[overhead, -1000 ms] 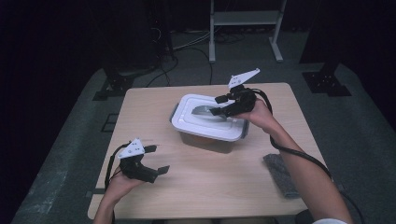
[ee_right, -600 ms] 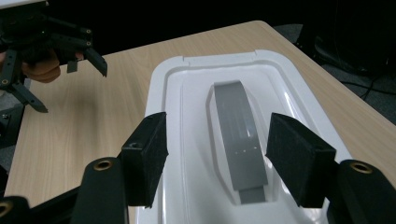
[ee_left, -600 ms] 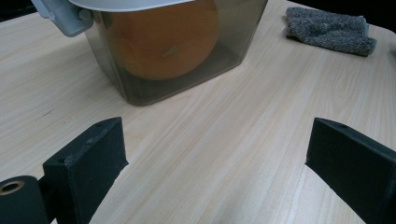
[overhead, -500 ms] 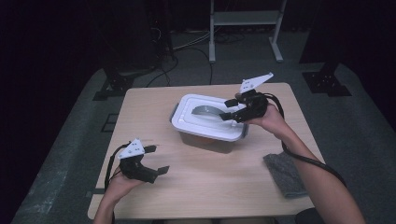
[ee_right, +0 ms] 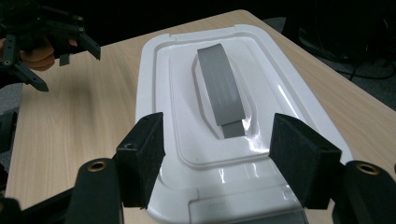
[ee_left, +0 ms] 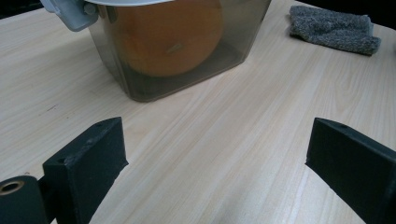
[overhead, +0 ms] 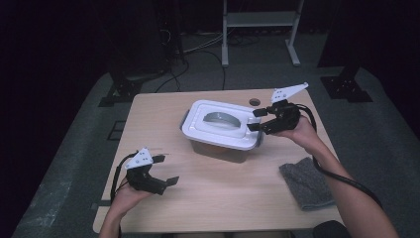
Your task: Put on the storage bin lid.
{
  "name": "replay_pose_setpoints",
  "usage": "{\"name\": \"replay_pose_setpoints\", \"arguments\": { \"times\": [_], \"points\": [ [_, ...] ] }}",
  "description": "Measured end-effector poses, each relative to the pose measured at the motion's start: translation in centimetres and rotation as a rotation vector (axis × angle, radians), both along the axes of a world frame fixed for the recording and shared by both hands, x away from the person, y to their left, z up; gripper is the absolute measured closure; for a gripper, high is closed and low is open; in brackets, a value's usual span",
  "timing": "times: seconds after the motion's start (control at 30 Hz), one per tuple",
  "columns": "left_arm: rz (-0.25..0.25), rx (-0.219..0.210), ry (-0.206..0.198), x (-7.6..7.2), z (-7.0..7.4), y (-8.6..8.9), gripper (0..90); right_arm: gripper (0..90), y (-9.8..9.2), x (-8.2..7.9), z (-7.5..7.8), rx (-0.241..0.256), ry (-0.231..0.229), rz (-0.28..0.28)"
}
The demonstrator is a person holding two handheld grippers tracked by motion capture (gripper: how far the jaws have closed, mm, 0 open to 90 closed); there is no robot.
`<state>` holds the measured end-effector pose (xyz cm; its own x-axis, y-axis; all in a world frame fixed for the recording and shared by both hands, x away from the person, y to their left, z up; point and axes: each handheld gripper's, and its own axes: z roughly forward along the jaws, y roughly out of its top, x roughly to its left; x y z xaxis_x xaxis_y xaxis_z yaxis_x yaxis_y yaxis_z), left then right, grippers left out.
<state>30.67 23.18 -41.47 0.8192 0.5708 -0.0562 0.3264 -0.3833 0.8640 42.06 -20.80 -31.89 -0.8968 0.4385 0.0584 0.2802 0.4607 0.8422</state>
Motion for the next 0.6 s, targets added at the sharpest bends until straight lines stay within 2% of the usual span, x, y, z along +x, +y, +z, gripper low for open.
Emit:
{"name": "replay_pose_setpoints", "arguments": {
  "times": [0.6],
  "points": [
    [0.002,0.004,-0.001,-0.1,0.0,0.0,3.8,31.0,-3.1,-1.5,-0.6,0.006,0.021,-0.042]
  ]
}}
